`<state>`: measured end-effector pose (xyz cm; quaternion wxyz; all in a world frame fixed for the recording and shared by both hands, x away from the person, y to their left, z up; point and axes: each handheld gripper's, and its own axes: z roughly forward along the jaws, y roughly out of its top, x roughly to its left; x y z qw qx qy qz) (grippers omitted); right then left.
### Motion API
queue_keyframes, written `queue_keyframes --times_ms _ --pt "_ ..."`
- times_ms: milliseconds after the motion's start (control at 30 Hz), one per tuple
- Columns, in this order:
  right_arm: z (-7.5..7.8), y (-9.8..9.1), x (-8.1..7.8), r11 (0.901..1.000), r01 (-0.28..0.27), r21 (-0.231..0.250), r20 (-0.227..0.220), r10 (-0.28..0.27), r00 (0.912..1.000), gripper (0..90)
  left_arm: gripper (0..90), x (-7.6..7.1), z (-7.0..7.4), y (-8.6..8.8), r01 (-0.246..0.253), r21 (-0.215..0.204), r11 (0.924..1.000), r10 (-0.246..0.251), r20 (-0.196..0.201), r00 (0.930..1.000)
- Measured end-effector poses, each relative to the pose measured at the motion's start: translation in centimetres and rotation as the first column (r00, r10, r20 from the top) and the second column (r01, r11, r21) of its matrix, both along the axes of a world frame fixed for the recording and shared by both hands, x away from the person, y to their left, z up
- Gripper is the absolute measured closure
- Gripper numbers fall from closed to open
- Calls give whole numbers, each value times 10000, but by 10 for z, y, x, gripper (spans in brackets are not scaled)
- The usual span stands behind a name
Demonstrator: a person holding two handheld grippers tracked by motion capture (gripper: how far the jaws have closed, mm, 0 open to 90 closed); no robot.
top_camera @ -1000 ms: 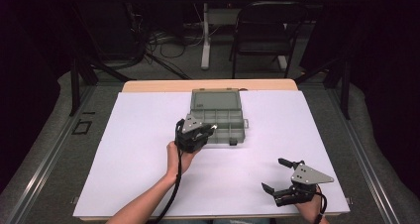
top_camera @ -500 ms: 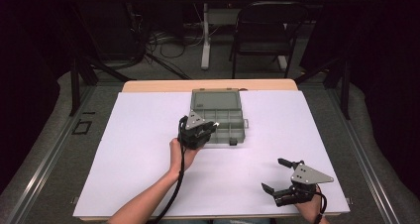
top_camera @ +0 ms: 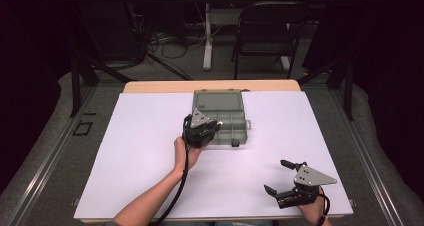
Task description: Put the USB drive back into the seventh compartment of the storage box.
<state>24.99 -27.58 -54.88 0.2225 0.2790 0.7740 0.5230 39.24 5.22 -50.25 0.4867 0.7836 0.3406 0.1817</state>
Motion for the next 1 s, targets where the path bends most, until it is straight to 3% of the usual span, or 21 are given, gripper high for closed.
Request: queue_keyframes --times_ms 1000 --pt "0 -1 0 10000 7 -21 1 -7 10000 4 786 12 -6 -16 -117 9 9999 118 -131 9998"
